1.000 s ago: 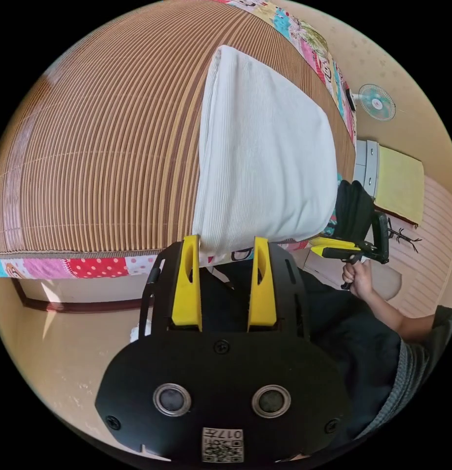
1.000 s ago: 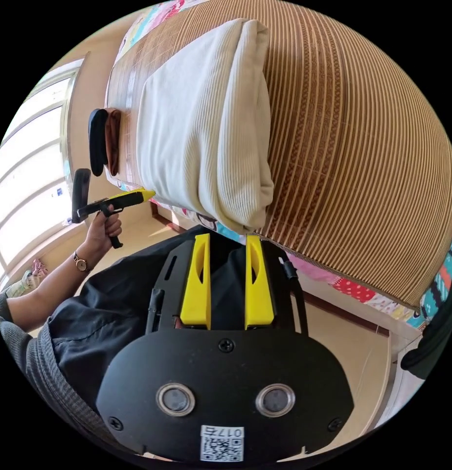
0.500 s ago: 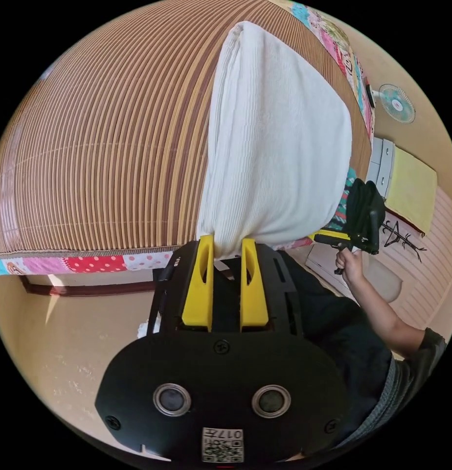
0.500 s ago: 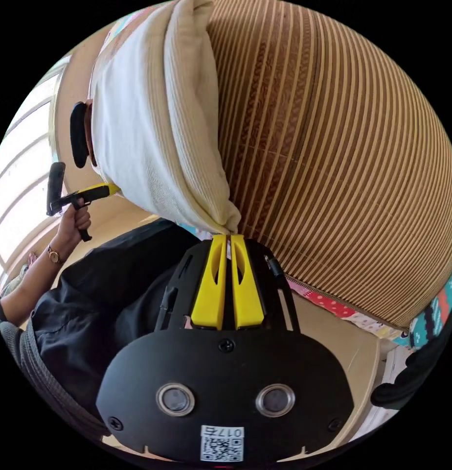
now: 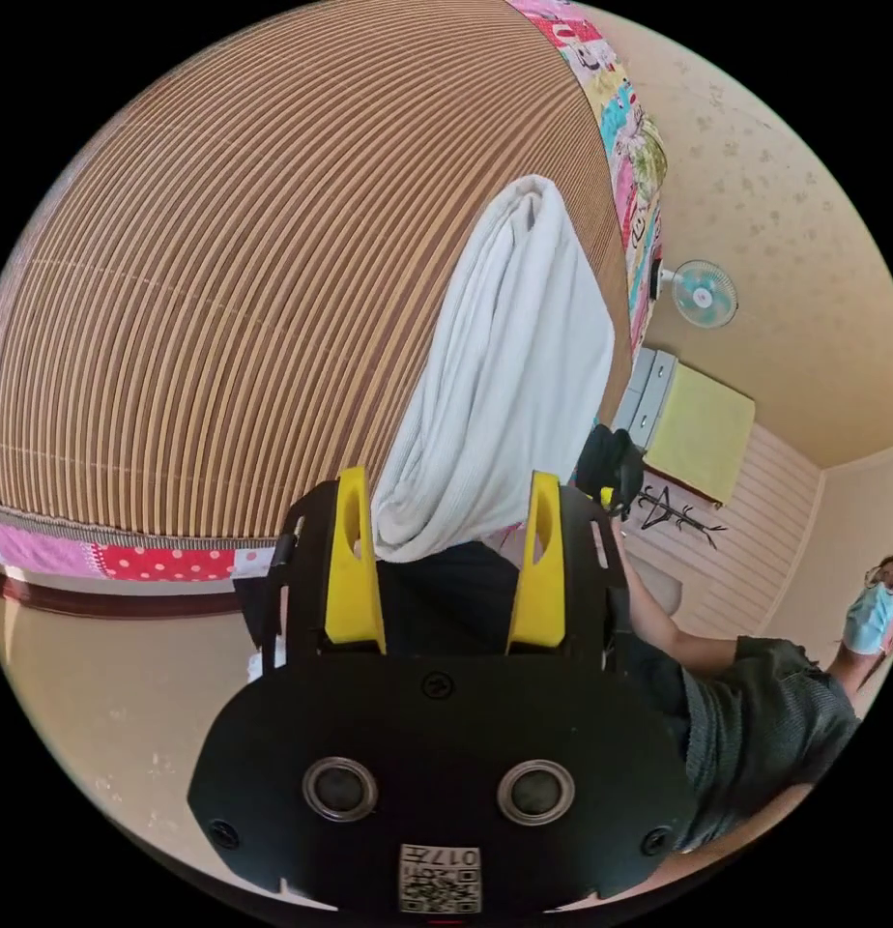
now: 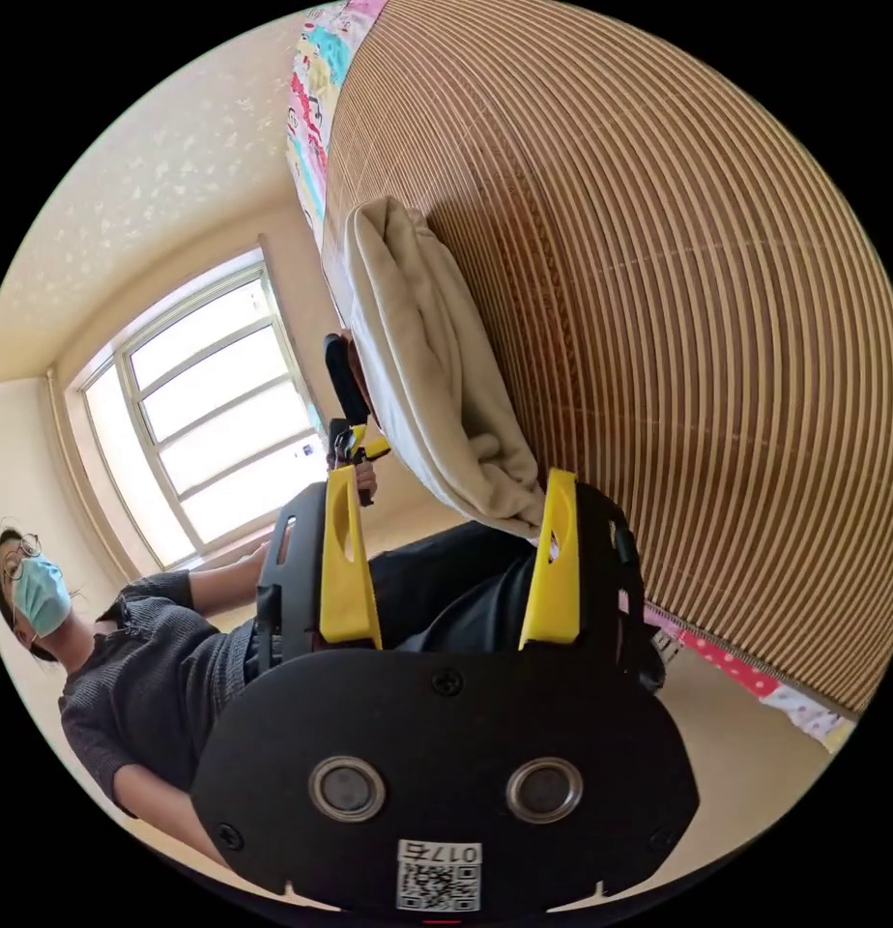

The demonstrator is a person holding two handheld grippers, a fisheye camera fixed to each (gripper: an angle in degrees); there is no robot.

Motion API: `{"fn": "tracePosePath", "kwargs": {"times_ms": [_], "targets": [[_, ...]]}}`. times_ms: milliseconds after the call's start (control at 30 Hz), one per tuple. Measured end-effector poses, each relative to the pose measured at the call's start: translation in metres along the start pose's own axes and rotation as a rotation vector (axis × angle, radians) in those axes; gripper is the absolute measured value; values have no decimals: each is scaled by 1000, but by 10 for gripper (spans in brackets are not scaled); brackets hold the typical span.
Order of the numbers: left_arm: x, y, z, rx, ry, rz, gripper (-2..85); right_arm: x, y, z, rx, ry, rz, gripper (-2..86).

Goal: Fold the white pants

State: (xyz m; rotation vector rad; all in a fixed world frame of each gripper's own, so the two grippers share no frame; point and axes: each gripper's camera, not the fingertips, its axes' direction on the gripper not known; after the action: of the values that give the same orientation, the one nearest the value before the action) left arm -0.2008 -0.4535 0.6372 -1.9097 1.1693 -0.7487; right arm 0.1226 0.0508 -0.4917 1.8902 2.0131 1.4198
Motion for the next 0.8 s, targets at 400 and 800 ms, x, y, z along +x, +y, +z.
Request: {"fn": "tracePosePath", "kwargs": {"times_ms": [400, 800], "targets": [[8, -43, 26, -184, -80, 204, 184, 16, -80, 61, -253, -65, -107, 253], [13, 70, -12, -120, 79, 90, 125, -18, -32, 70, -462, -39, -181, 114]]}}
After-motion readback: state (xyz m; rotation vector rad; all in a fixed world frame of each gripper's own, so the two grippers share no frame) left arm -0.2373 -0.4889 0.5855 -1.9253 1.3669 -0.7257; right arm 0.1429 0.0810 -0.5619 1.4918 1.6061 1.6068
